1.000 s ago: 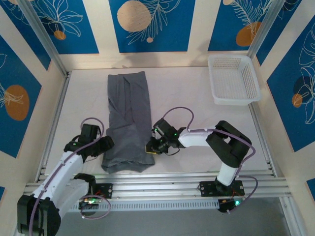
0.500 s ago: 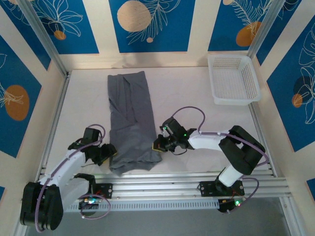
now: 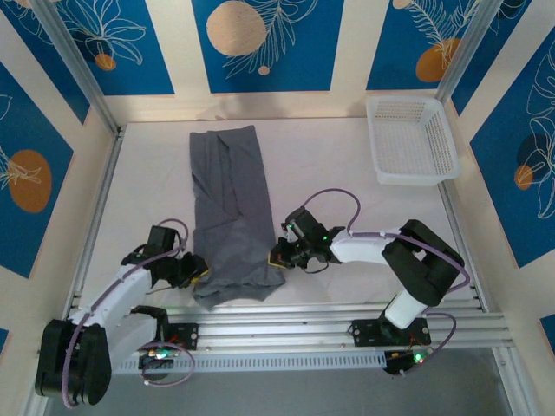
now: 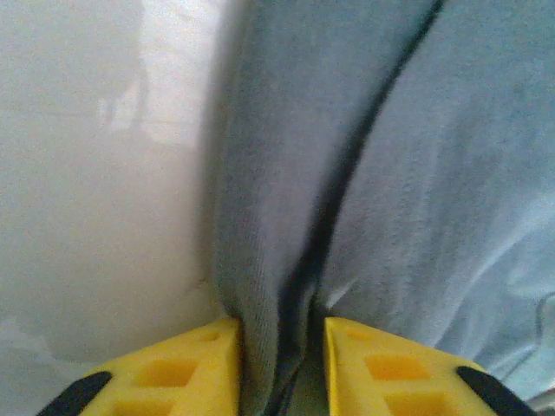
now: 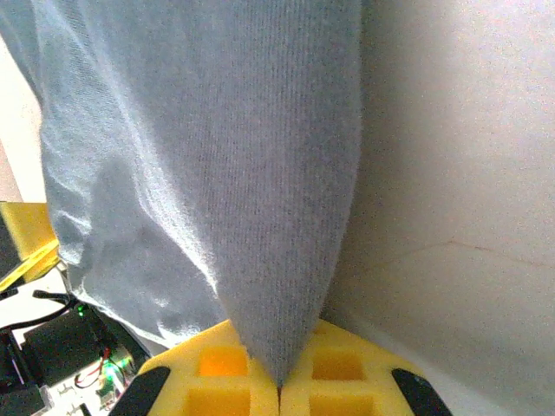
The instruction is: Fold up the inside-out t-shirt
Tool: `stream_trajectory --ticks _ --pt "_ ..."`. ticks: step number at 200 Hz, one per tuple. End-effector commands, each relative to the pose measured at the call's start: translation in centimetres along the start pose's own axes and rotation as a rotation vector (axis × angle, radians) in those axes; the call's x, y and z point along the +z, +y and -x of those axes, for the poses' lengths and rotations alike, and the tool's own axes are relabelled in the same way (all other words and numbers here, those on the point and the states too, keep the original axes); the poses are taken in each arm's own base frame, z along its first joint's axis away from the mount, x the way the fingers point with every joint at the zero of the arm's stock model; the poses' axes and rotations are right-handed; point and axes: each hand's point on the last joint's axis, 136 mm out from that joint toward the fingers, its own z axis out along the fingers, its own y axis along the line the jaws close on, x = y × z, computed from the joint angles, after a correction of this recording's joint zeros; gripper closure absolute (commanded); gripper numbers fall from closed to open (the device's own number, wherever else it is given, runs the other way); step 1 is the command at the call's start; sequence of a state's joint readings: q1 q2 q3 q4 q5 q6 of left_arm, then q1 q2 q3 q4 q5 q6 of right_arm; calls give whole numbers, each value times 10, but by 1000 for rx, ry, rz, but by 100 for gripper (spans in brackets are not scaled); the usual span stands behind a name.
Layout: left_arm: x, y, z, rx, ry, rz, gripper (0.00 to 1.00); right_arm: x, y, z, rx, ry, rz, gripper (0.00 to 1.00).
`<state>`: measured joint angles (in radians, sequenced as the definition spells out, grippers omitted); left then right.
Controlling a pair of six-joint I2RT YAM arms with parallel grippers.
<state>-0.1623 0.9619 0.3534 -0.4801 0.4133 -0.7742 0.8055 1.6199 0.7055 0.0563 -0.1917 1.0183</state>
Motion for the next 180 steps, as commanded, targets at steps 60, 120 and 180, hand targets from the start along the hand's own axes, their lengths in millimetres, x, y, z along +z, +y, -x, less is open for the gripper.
stream_trajectory --ticks 60,120,180 --pt "-2 14 -6 -28 -18 41 43 3 -1 -7 11 32 -2 100" --pt "-2 -28 -7 63 -5 -200 42 4 -4 -7 15 37 -9 100" --pt "1 -27 -10 84 20 -202 78 6 -3 -6 24 36 -9 100"
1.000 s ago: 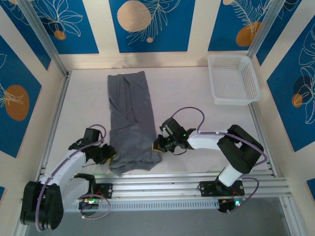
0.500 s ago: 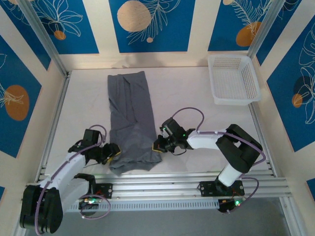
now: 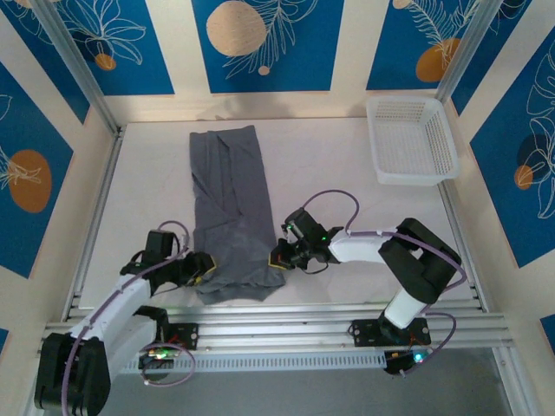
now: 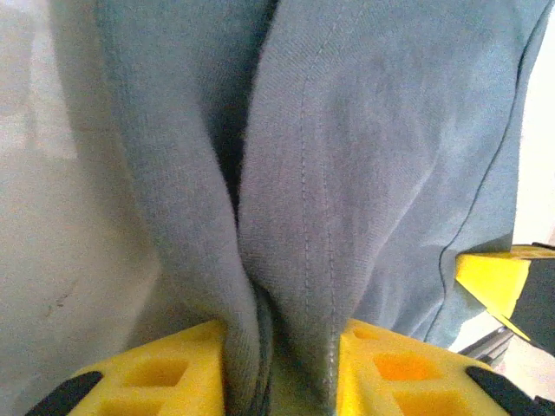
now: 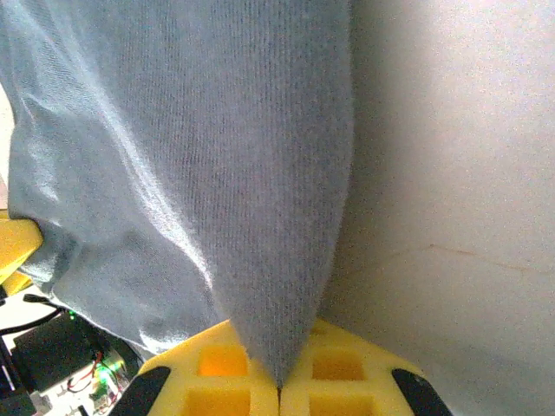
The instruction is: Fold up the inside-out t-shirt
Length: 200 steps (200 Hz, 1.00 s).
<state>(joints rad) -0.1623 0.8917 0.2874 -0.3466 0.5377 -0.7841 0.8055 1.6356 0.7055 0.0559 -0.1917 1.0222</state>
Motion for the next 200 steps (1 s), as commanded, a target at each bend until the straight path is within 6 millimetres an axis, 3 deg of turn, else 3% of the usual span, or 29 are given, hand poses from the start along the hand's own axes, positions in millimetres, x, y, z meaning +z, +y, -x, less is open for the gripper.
stream_trajectory --ticks 1,29,59,86,112,135,154,170,200 --pt "2 -4 -5 27 23 -30 79 3 1 -6 14 29 1 100" --pt "-2 4 -6 31 9 13 99 0 -2 -4 29 17 -14 100" --pt "-12 1 -9 59 -4 47 100 -15 -8 -5 29 -51 -14 100" --pt "-27 -20 -18 192 -15 103 100 -47 2 -13 -30 -142 -18 100" --pt "-37 -36 -25 204 -26 101 100 -83 17 -25 -98 -197 -28 100" --pt "-51 -62 -15 218 -91 67 100 -115 38 -23 -163 -265 6 100" --pt "-77 -92 15 268 -229 82 100 -131 61 -5 -220 -305 23 100" --pt "-93 -114 47 312 -342 135 100 -139 83 23 -284 -343 22 100" --pt "-90 -151 105 339 -431 178 100 -148 111 100 -305 -430 63 100"
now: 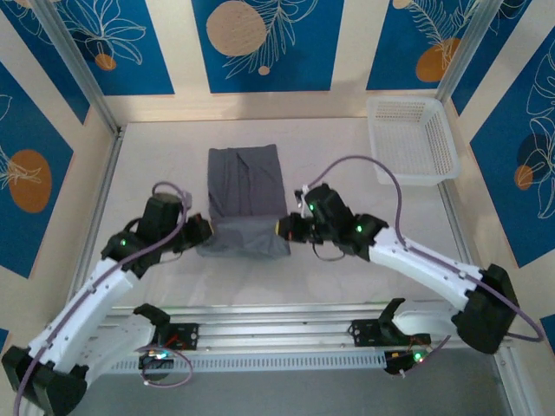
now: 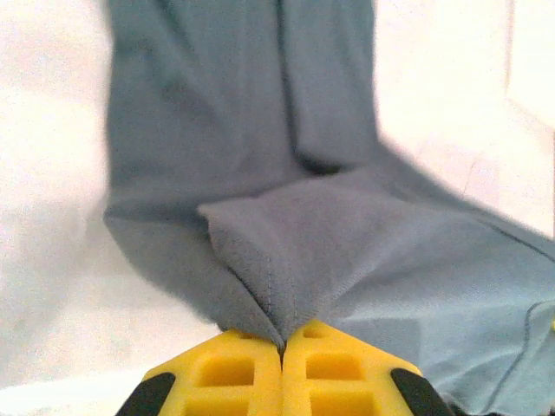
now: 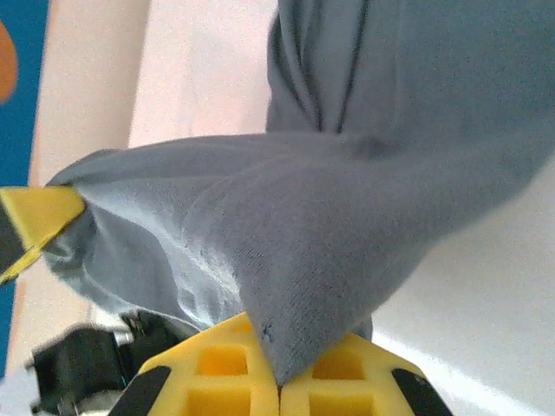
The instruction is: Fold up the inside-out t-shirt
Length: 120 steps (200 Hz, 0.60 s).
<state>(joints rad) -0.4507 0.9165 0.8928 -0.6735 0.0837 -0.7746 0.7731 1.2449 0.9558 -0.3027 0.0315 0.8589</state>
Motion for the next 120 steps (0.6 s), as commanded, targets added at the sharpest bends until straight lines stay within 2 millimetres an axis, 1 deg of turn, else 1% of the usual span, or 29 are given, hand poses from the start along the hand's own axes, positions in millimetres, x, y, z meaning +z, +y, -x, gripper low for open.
stream_trajectory --ticks 1,16,23,55,68,80,86,87,90,94,98,102,107,120 --pt "16 3 51 41 -116 102 100 13 -1 55 -75 -66 -1 100" --pt "40 -2 77 30 -130 91 100 29 -7 92 -64 -82 5 100" --pt "53 -1 89 26 -133 98 100 35 -9 106 -56 -80 12 100" --pt "115 15 137 19 -129 146 100 71 -25 157 -44 -79 9 100" --pt "138 23 156 7 -143 167 100 87 -38 177 -21 -90 -4 100" --pt "157 26 176 -9 -133 145 92 101 -56 194 16 -95 -20 100" --pt "162 29 185 -18 -130 153 87 107 -60 200 20 -90 -14 92" --pt "164 30 185 -19 -127 156 86 109 -61 202 21 -86 -11 83" --pt "166 31 190 -20 -128 160 82 113 -64 204 23 -76 -7 72" --pt "169 33 194 -17 -129 164 75 116 -65 206 20 -58 -2 59" --pt "172 37 199 -16 -131 173 67 118 -65 210 15 -42 -4 51" --pt "174 40 202 -17 -131 180 61 118 -67 212 12 -25 -18 46" --pt "176 44 205 -22 -131 185 54 116 -67 216 -1 -16 -39 43" --pt "174 50 209 -31 -129 169 42 102 -68 224 -37 -22 -94 37"
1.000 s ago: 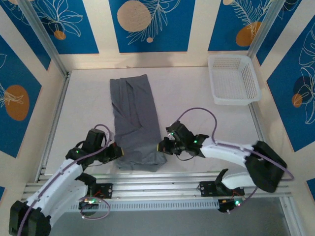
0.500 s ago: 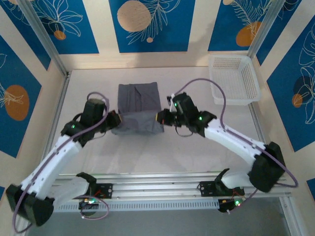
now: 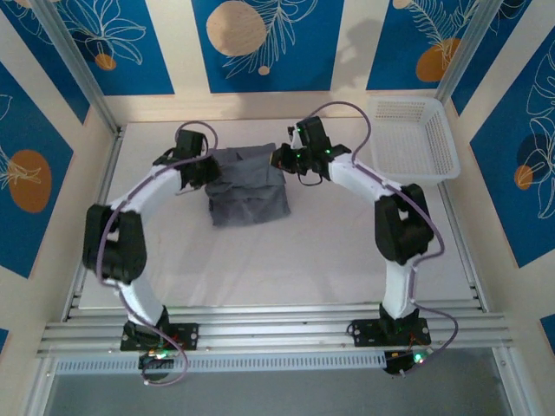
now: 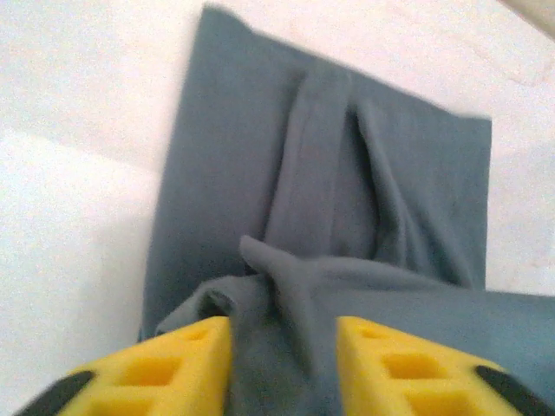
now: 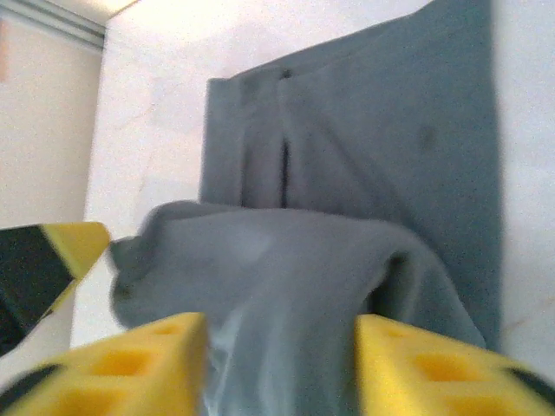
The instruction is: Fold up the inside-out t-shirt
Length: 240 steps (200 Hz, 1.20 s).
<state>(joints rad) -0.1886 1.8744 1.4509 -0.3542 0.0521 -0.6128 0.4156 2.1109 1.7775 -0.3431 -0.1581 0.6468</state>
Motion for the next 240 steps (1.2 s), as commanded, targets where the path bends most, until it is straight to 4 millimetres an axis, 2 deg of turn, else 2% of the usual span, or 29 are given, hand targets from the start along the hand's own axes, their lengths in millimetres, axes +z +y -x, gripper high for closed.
stream_trajectory --ticks 1,21,31,42,56,72,82,98,128,153,169,194,210,231,240 --pt "-9 3 28 0 -46 -33 42 -29 10 15 -80 22 -31 37" --pt "-27 13 20 -8 -35 -53 35 -59 6 11 -108 -12 -46 33" --pt "-39 16 5 -12 -10 -68 35 -69 0 -5 -106 6 -38 33" --pt "-46 21 -22 -31 35 -95 34 -75 -10 -31 -94 36 -43 33" --pt "-49 28 -61 -60 91 -138 34 -73 -27 -74 -64 84 -40 34" --pt "-45 37 -106 -84 169 -163 35 -66 -44 -112 -29 119 -28 36" --pt "-40 43 -129 -95 215 -165 36 -59 -54 -128 -4 138 -38 36" --pt "-33 46 -151 -94 250 -167 37 -44 -65 -144 19 174 -53 37" --pt "-17 44 -162 -110 291 -182 42 -16 -72 -148 32 213 -59 43" --pt "-9 46 -164 -125 289 -179 49 1 -68 -148 62 230 -27 59" --pt "-7 47 -164 -134 289 -177 54 6 -68 -149 77 233 -23 66" --pt "-3 39 -164 -151 293 -223 63 8 -67 -149 83 229 -17 71" --pt "1 38 -168 -163 306 -235 74 9 -67 -147 83 225 -14 79" --pt "0 41 -173 -170 316 -228 96 8 -69 -146 88 224 -25 94" --pt "-3 45 -176 -167 319 -216 100 3 -71 -146 93 216 -34 100"
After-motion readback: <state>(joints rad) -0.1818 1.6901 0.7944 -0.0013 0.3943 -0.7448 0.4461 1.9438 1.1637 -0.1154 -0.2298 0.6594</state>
